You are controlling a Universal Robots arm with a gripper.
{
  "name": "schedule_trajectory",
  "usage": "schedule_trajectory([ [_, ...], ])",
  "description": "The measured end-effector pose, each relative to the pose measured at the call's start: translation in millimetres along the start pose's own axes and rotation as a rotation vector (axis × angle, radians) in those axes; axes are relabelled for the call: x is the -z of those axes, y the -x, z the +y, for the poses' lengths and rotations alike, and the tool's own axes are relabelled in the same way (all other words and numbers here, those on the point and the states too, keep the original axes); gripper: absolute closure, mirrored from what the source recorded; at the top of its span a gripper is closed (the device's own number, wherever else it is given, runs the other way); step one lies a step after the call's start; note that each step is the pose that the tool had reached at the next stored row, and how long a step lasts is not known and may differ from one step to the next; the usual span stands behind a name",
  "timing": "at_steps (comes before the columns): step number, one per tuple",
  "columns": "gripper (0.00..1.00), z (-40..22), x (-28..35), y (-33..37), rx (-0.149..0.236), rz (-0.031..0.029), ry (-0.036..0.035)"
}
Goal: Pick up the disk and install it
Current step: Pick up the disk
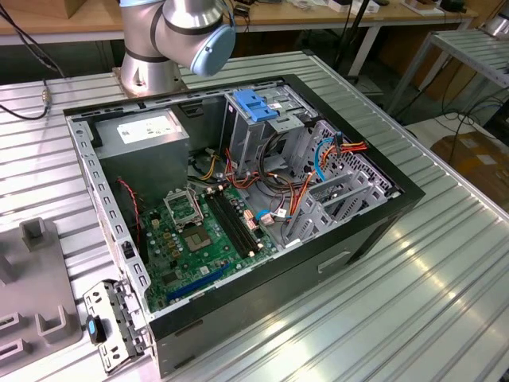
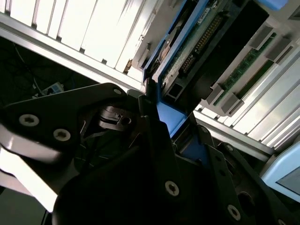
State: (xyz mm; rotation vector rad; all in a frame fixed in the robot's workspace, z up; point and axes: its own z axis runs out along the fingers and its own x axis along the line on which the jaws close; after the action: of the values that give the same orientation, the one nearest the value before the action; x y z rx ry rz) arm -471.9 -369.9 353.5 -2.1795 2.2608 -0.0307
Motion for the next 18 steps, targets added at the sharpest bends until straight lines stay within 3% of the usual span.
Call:
schedule_trajectory([
  [9, 0.63, -0.1, 2.5, 0.0, 0.0, -0.0002, 0.0004],
  [15, 0.63, -0.1, 9.6, -0.1, 0.0, -0.0007, 0.0003],
  [18, 0.63, -0.2, 16.5, -0.2, 0.0, -0.001, 0.0003],
])
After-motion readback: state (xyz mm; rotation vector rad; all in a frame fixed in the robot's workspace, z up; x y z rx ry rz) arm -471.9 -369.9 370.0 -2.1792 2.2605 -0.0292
